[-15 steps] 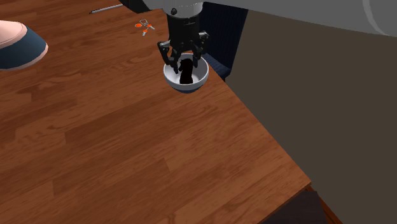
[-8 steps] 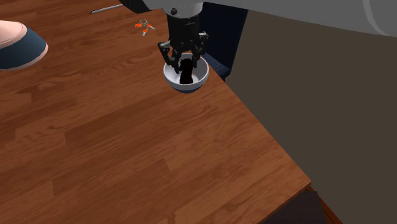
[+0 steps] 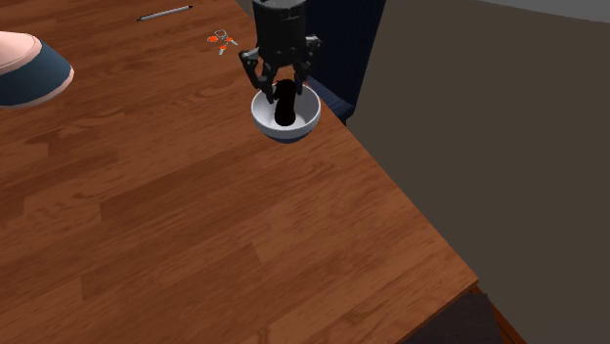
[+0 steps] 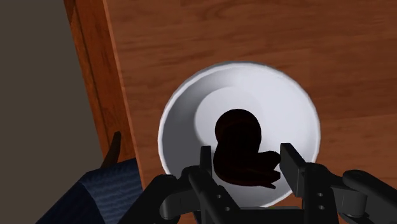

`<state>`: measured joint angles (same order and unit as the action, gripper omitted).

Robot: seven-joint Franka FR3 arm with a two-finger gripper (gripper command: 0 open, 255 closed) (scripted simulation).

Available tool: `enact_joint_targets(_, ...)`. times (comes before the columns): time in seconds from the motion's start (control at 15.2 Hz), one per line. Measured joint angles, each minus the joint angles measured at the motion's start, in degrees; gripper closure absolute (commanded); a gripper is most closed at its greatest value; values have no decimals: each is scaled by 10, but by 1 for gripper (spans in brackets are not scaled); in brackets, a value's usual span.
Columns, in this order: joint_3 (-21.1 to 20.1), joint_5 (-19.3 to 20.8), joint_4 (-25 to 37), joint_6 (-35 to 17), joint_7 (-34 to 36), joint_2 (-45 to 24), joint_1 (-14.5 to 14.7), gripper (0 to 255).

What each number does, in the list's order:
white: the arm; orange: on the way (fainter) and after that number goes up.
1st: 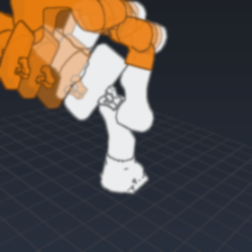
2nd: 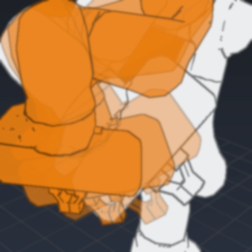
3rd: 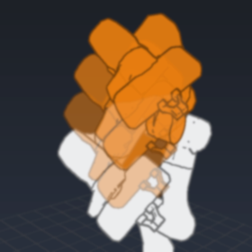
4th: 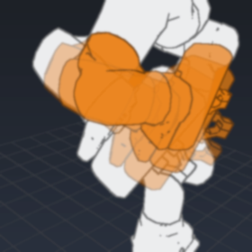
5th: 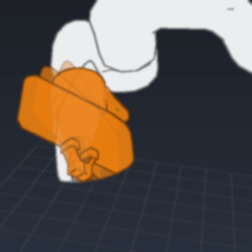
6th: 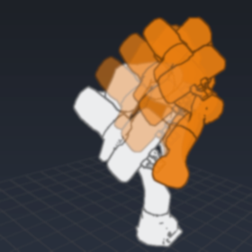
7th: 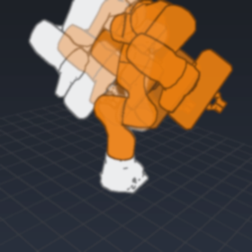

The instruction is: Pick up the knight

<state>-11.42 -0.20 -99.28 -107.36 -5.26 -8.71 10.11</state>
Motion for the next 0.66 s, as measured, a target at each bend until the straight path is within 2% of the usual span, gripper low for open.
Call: enact_joint_targets(0.66, -1, 0, 71, 74, 1, 2, 1, 255)
